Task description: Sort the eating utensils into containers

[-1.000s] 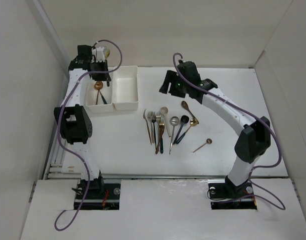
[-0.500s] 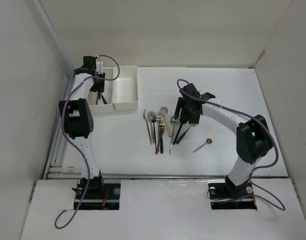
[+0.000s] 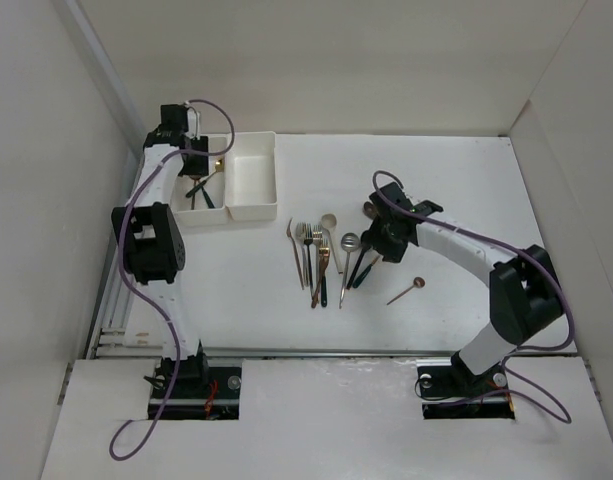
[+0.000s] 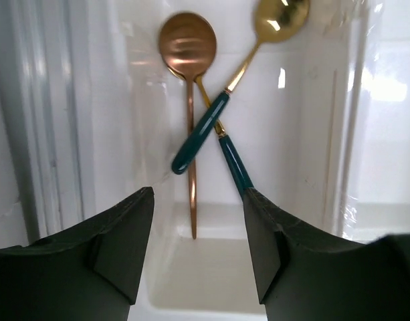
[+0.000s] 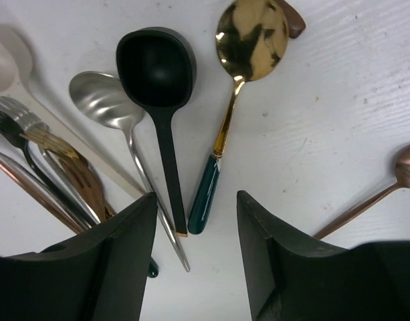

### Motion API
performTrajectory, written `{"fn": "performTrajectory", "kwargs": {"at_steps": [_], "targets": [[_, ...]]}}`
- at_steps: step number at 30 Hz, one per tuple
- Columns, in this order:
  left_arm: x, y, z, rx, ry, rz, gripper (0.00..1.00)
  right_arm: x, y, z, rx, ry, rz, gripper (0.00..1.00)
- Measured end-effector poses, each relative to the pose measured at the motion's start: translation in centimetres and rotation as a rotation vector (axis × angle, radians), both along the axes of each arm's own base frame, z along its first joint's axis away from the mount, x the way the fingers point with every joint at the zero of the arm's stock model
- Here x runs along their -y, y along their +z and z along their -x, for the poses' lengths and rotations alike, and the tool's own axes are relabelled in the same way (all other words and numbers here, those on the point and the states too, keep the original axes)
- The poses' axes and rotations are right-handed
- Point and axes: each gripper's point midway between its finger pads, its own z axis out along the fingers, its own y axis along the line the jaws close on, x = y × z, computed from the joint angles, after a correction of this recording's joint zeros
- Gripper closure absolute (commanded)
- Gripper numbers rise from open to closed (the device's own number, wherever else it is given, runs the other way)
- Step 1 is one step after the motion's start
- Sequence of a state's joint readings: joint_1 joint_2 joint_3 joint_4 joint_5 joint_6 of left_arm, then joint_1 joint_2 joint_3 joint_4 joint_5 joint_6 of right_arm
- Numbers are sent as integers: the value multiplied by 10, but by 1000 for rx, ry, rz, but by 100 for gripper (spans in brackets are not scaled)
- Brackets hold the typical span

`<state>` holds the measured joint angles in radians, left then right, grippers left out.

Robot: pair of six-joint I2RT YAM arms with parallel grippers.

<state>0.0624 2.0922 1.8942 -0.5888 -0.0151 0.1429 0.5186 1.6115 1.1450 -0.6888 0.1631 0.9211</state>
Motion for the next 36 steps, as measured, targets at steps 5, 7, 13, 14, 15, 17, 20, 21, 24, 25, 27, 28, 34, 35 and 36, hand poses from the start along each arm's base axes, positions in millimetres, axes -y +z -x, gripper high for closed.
{"fn": "performTrajectory", "kwargs": {"at_steps": [5,7,13,14,15,17,20,21,24,25,27,28,34,35,36], "targets": [[-9,65,1,127,97,-14,31,5,-19,11,-33,-69,-9,47],[-12,95,6,189,138,-15,10,8,-30,19,-63,-84,-3,47],[-17,174,39,372,211,-10,0,4,-41,17,-72,-94,-18,47],[-18,183,46,397,218,-13,0,3,-41,15,-66,-93,-22,47],[-19,190,53,418,226,-18,0,2,-42,13,-62,-92,-26,47],[-22,199,64,447,241,-30,0,-1,-44,12,-62,-86,-33,48],[-25,203,69,464,254,-46,0,-2,-55,13,-88,-77,-24,48],[-26,202,68,465,256,-48,0,-3,-55,12,-93,-75,-26,50],[-27,195,69,448,259,-56,0,-6,-55,10,-95,-68,-32,52],[-27,194,69,444,261,-58,0,-7,-55,10,-98,-67,-34,54],[-29,193,70,444,266,-65,0,-8,-55,11,-102,-62,-38,55],[-29,193,70,445,268,-68,0,-8,-56,11,-104,-60,-38,57],[-29,193,70,443,268,-69,0,-13,-58,12,-118,-47,-41,65],[-28,193,70,442,262,-64,0,-12,-58,12,-118,-48,-41,65],[-27,193,70,441,257,-59,0,-12,-58,12,-119,-48,-40,65]]}}
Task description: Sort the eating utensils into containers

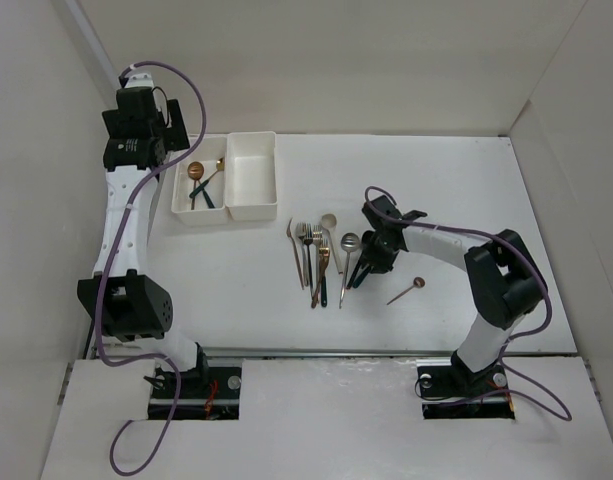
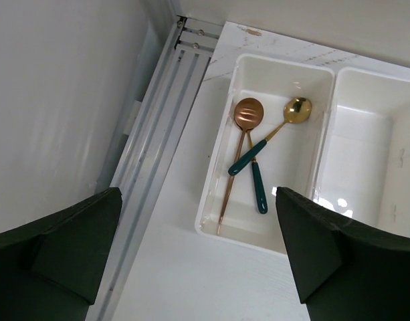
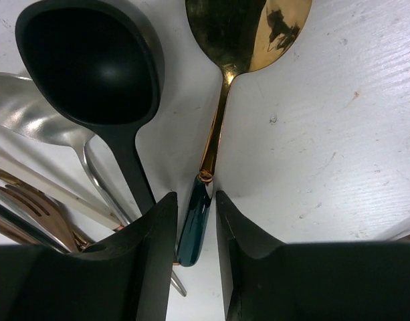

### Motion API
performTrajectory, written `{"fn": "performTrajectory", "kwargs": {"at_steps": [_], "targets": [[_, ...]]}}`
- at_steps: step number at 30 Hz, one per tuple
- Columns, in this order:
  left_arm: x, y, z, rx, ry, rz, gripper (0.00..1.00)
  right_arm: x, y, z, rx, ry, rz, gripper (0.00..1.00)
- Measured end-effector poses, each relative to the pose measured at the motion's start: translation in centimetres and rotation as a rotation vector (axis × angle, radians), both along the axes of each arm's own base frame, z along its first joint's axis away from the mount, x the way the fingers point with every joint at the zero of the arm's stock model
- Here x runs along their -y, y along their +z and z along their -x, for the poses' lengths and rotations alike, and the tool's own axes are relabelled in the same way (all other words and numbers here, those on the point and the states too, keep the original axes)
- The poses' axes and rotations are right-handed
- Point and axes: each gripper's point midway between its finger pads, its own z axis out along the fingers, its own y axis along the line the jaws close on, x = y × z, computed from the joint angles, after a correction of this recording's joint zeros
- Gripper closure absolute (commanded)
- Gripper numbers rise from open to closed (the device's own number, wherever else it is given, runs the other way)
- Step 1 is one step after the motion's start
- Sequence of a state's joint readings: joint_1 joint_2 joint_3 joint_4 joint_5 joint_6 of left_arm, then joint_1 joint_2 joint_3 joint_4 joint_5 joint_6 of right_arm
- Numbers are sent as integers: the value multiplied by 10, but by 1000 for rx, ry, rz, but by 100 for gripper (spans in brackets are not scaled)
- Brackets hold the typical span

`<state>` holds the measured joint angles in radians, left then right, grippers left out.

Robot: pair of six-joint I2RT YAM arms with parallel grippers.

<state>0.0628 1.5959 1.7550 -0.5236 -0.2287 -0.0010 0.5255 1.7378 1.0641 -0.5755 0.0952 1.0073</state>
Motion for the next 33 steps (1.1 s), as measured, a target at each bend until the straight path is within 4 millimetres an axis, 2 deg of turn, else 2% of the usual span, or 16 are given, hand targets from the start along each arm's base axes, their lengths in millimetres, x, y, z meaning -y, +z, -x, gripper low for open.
{"fn": "performTrajectory", "kwargs": {"at_steps": [3,6,9,10,12,13,19,21,24,26,28,33], "targets": [[4,-2,0,-9,-21,12,0,1,0,0,-3,-4,3,58],[7,-4,1,-15,-36,22,0,0,0,1,-4,3,19,58],[9,-4,1,-17,-46,28,0,-4,-1,1,2,32,61,64],[10,-4,1,-15,-49,29,0,-4,-2,2,3,44,78,76],[11,-3,1,-13,-56,33,0,-6,-3,5,4,63,98,88],[12,-2,1,-10,-58,33,0,-5,-3,6,4,66,102,100],[20,8,6,15,-102,55,0,-5,-2,7,11,51,100,100],[29,10,9,17,-142,77,0,-1,-1,9,12,30,113,100],[54,3,13,-2,-274,152,0,14,5,16,9,1,181,100],[79,-6,17,-29,-394,217,0,27,20,18,43,-21,235,100],[104,-17,24,-70,-497,261,0,34,53,12,126,-41,263,100],[188,-35,50,-167,-823,308,0,18,177,-24,471,-87,152,100]]}}
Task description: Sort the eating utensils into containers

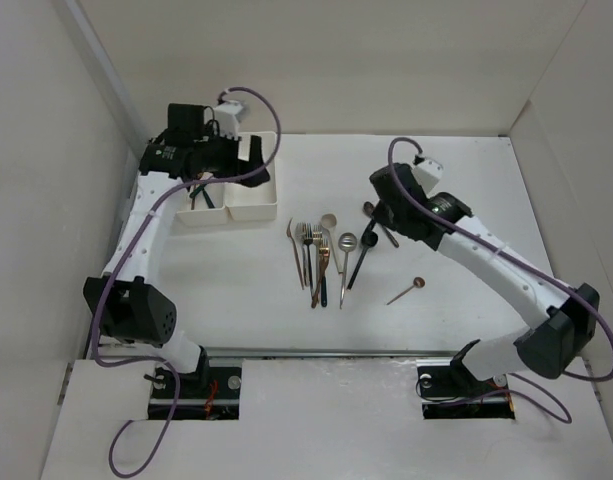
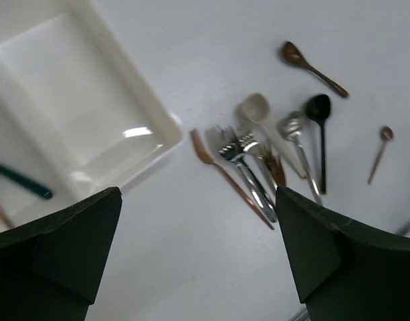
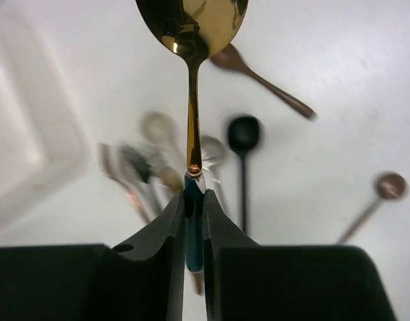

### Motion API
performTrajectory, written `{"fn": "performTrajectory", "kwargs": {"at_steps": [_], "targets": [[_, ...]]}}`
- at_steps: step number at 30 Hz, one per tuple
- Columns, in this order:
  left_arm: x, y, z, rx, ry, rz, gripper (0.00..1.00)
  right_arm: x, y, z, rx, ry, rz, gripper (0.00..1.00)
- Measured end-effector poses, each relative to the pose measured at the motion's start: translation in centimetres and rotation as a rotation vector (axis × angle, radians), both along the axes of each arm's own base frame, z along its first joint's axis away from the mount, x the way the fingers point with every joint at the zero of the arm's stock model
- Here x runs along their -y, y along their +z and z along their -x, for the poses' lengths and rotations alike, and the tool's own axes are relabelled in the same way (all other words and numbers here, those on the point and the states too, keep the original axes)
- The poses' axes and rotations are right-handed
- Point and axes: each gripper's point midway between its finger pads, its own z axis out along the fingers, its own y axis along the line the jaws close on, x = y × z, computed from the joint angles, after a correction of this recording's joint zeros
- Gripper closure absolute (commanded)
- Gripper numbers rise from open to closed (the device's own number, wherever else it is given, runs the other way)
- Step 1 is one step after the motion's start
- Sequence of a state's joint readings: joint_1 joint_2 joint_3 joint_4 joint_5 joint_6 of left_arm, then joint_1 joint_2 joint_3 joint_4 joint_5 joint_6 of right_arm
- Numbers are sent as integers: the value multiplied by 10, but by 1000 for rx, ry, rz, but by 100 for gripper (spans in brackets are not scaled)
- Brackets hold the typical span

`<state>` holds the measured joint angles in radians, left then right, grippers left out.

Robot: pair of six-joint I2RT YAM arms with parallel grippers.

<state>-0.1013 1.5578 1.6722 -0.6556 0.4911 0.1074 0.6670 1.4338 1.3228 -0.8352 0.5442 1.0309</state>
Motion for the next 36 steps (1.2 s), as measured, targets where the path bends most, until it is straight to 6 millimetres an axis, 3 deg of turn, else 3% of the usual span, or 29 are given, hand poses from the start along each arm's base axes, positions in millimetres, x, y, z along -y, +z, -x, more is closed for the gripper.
{"fn": "performTrajectory", "kwargs": {"at_steps": [3,6,11,14,19,20,24,26,28,29,33,34,35,36], "targets": [[49,0,25,1,-220,23,0,-17,58,-17,168,59,-77,100],[86,8,52,19,-412,60,0,-45,89,-29,266,150,-157,100],[110,28,74,63,-580,137,0,-115,112,-40,340,342,-276,100],[117,31,81,60,-617,159,0,-153,118,-33,362,449,-323,100],[125,23,87,41,-631,150,0,-182,130,-19,387,543,-371,100],[125,19,86,31,-624,143,8,-185,135,-18,396,549,-381,100],[124,8,83,3,-605,127,21,-191,149,-17,433,563,-412,100],[123,7,82,3,-597,121,35,-193,151,-17,439,564,-421,100],[122,6,81,1,-594,120,56,-194,152,-16,439,569,-425,100],[123,7,82,-4,-593,124,73,-194,152,-17,441,568,-426,100],[125,6,85,-22,-587,127,100,-194,150,-20,444,560,-423,100],[124,6,84,-26,-581,129,100,-194,150,-20,444,560,-423,94],[123,5,83,-29,-569,123,100,-195,149,-21,444,561,-424,81],[123,4,82,-34,-557,120,100,-196,148,-22,442,561,-425,49]]}}
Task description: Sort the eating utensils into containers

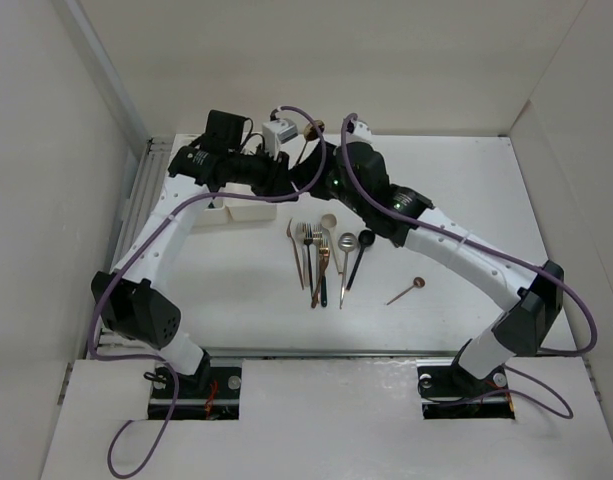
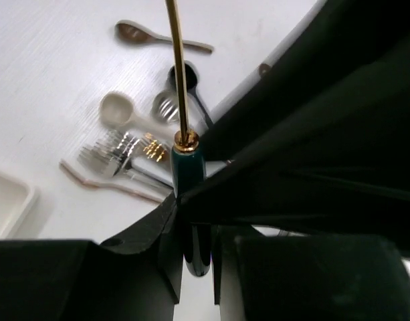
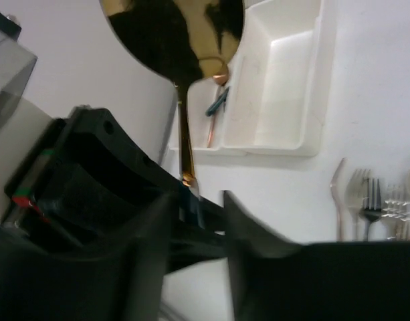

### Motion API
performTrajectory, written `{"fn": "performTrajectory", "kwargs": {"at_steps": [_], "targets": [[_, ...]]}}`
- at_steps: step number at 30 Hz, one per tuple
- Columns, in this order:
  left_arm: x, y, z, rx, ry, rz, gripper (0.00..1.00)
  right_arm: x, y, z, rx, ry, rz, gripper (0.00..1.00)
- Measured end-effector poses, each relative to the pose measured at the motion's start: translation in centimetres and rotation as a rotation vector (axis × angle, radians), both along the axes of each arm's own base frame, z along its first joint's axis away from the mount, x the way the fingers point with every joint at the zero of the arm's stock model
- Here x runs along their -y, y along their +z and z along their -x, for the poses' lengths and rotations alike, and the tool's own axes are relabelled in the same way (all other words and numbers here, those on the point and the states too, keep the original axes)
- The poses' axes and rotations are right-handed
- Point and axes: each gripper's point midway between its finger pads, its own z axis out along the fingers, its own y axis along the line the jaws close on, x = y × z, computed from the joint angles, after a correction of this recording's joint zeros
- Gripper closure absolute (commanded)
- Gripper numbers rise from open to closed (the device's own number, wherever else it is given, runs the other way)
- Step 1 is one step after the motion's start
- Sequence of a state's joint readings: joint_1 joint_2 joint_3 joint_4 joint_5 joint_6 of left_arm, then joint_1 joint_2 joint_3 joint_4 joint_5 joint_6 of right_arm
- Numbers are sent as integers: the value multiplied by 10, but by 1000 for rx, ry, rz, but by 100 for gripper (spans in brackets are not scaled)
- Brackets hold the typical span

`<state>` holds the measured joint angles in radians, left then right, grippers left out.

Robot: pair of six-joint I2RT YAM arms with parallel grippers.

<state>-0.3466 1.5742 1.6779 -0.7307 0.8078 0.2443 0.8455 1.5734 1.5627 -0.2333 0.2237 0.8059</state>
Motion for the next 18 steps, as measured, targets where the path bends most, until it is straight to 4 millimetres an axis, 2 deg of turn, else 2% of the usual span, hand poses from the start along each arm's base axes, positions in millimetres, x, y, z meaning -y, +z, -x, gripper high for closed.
{"fn": "performTrajectory", "kwargs": {"at_steps": [2,4,5,7,9,12,15,18], "targets": [[-9,-5,-7,-10,53,-28,100,3,-4,-5,-4,-24,9,28],[-26,-11,-27,-6,152,-60,100,7,-10,-5,-25,-30,24,17],[-38,-15,-41,-3,212,-76,100,8,-15,-3,-41,-30,38,15],[-66,-30,-69,-11,339,-124,100,10,-29,4,-81,-36,81,14],[-105,-55,-97,-42,480,-188,100,17,-50,11,-126,-51,128,11],[-163,-101,-128,-96,662,-301,100,37,-98,26,-229,-73,239,11],[-205,-139,-145,-145,776,-395,100,64,-142,32,-343,-103,341,12],[-229,-168,-156,-181,836,-462,100,94,-178,28,-445,-147,395,14]]}}
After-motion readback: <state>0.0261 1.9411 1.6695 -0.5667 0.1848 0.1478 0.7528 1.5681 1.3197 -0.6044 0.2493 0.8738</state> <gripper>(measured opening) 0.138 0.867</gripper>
